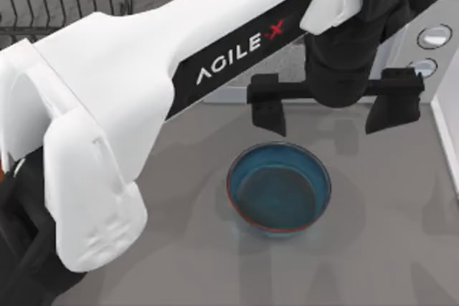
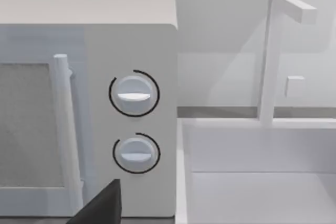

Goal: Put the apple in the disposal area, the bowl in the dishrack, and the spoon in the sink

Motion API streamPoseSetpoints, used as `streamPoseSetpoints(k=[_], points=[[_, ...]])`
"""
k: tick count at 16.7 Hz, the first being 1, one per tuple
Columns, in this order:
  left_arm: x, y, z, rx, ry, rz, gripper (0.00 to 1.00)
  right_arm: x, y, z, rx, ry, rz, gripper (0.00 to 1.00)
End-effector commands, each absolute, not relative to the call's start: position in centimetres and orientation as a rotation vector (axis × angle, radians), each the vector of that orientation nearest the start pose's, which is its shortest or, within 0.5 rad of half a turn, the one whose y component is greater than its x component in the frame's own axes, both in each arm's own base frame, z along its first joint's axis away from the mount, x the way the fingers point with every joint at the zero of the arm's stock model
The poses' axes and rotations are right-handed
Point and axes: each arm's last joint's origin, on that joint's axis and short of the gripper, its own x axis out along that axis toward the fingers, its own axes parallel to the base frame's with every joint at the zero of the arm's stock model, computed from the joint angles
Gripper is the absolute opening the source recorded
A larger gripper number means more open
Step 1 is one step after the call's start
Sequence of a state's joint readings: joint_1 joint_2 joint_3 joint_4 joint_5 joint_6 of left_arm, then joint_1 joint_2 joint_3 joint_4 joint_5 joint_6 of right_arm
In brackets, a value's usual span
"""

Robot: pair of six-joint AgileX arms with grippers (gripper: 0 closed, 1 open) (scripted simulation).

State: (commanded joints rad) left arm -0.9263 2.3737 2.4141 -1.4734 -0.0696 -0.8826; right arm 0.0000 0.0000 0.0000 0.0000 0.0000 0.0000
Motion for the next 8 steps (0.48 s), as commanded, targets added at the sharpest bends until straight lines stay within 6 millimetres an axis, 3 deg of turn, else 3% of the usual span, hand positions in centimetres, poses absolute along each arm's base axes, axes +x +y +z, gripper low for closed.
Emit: streamPoseSetpoints(k=[4, 8], points=[[28.2, -39.7, 22.9, 0.011, 1.468, -0.02, 1.0, 10.6, -0.1, 16.0, 0.0, 0.0, 0.0, 1.0], [28.1, -39.9, 22.7, 0.014, 1.471, -0.016, 1.0, 10.6, -0.1, 16.0, 0.0, 0.0, 0.0, 1.0]])
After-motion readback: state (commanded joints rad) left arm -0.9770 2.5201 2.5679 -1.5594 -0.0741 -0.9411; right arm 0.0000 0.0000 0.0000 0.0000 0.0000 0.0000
